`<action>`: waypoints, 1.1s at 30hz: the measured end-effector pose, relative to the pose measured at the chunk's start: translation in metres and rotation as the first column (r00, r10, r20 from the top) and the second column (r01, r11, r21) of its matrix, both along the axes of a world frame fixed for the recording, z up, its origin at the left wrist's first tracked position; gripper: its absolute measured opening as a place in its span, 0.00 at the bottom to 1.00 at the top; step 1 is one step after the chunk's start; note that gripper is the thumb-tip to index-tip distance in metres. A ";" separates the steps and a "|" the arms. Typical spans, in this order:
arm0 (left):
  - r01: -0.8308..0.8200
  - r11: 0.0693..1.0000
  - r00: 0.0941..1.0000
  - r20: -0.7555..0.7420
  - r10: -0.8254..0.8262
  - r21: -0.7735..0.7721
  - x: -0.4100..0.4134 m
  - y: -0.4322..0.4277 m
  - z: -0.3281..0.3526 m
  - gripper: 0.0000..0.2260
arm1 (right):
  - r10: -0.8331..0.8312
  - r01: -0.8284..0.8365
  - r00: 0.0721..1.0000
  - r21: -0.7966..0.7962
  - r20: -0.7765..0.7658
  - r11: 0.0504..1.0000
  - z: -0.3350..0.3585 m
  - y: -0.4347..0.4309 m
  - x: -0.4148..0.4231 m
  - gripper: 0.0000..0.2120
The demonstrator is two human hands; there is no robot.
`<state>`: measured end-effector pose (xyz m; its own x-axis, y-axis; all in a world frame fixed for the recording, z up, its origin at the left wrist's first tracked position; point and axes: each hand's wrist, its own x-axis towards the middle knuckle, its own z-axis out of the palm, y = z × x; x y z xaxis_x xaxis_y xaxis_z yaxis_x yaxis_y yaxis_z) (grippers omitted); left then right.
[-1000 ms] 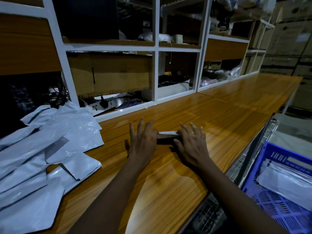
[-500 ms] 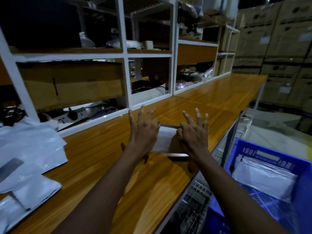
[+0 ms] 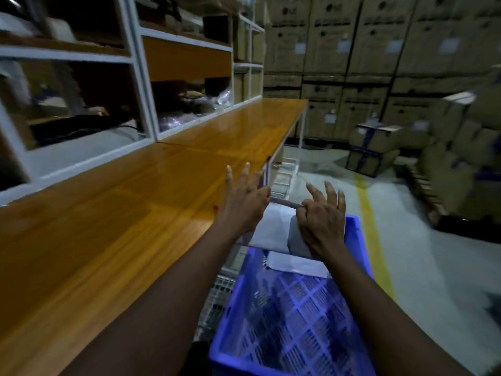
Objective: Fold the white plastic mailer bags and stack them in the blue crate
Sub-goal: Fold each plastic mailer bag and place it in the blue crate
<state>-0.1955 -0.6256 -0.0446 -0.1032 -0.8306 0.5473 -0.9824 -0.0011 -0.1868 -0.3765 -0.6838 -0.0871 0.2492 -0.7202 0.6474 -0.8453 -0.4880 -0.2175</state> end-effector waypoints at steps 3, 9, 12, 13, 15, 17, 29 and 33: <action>0.043 0.999 0.999 0.018 -0.043 0.031 -0.027 -0.033 -0.017 0.09 | -0.058 0.061 0.998 0.079 -0.037 0.995 -0.024 -0.028 -0.026 0.25; 0.072 0.975 0.997 0.006 -0.075 0.209 -0.047 -0.081 -0.087 0.06 | -0.079 0.121 0.969 0.169 -0.236 0.978 -0.099 -0.074 -0.047 0.29; 0.083 0.952 0.996 -0.038 -0.075 0.295 -0.053 -0.100 -0.128 0.05 | -0.067 0.146 0.945 0.226 -0.321 0.963 -0.137 -0.089 -0.053 0.27; 0.083 0.946 0.996 -0.057 -0.068 0.314 -0.056 -0.106 -0.140 0.05 | -0.068 0.160 0.933 0.235 -0.355 0.959 -0.147 -0.094 -0.055 0.26; 0.082 0.937 0.994 -0.092 -0.053 0.340 -0.060 -0.117 -0.161 0.04 | -0.080 0.187 0.917 0.242 -0.391 0.952 -0.166 -0.103 -0.062 0.24; 0.069 0.932 0.996 -0.084 -0.042 0.355 -0.061 -0.127 -0.178 0.04 | -0.096 0.204 0.913 0.238 -0.396 0.950 -0.180 -0.110 -0.066 0.23; 0.031 0.935 0.998 -0.069 -0.007 0.353 -0.057 -0.162 -0.219 0.12 | -0.100 0.184 0.886 0.145 -0.452 0.972 -0.243 -0.120 -0.054 0.39; 0.074 0.883 0.997 -0.019 -0.074 0.463 -0.056 -0.156 -0.233 0.38 | -0.157 0.278 0.866 0.197 -0.476 0.940 -0.252 -0.126 -0.052 0.42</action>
